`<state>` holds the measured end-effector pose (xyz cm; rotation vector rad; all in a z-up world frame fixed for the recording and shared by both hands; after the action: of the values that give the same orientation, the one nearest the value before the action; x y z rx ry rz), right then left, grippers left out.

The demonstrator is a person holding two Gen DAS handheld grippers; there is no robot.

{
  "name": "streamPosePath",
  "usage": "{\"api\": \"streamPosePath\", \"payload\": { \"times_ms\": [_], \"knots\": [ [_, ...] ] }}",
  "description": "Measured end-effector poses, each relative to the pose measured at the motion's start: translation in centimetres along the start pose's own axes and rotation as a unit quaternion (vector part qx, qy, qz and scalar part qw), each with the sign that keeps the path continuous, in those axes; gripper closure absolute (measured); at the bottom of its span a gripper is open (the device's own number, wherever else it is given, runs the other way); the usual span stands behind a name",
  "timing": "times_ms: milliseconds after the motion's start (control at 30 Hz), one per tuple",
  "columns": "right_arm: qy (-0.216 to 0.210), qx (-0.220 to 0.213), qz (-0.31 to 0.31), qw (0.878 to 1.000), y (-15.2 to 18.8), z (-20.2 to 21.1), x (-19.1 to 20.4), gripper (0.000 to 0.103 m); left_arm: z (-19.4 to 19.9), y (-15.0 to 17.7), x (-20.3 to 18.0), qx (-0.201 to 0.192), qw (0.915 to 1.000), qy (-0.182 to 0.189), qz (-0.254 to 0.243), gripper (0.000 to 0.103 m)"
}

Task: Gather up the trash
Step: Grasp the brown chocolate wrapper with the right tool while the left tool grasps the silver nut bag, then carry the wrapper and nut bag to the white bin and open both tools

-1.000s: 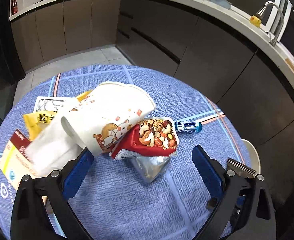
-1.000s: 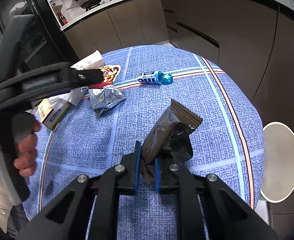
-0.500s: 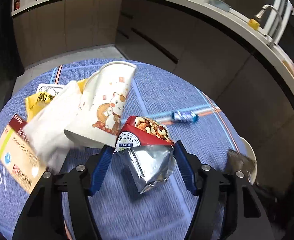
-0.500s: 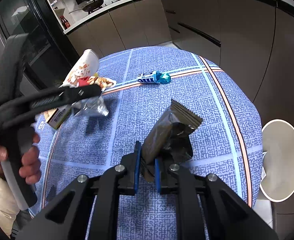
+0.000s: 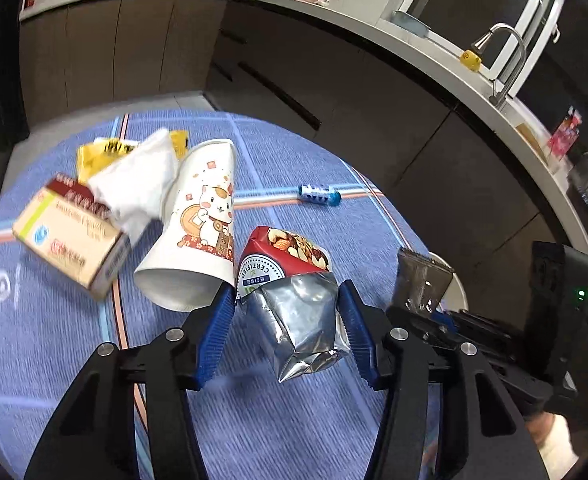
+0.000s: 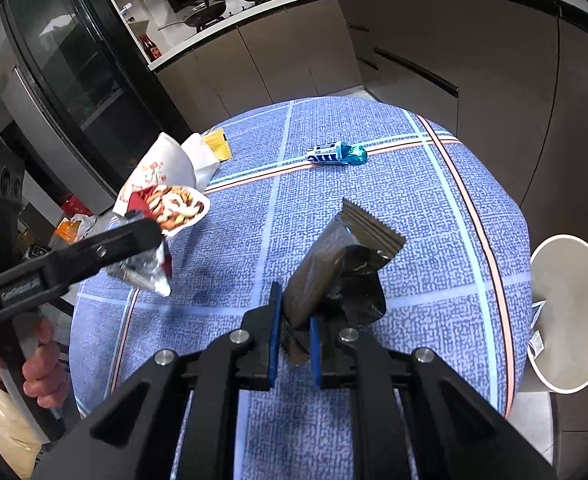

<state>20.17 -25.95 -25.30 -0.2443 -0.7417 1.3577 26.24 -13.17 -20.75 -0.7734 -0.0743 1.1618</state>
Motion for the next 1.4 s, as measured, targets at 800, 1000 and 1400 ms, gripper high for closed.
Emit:
{"api": "streamPosePath", "payload": {
  "times_ms": [800, 1000, 1400],
  "knots": [
    [-0.012, -0.002, 0.007, 1.000, 1.1, 1.4, 1.0, 0.090, 4.8, 7.0, 1.7, 0.043, 0.9987, 0.010, 0.024, 0.038],
    [-0.014, 0.002, 0.010, 1.000, 1.3, 1.4, 1.3, 0.090, 2.4, 6.3, 1.6, 0.029, 0.9984, -0.027, 0.041, 0.019],
    [-0.017, 0.010, 0.011, 1.000, 1.9, 1.1, 1.4, 0.090, 0.3, 5.3, 0.6, 0.039, 0.9988, -0.021, 0.019, 0.055]
  ]
}}
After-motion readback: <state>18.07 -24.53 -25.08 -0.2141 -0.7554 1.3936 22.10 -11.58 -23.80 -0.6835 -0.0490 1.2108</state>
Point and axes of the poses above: each gripper's, at about its wrist camera, not at the fingertips, and z roughly against the way its jaws point, x to its left, y to its underside, the point moved 7 cm from there along -z, roughly the way its jaws point, and after that the axes turned 1 degree about y, right-handed, at the moved point
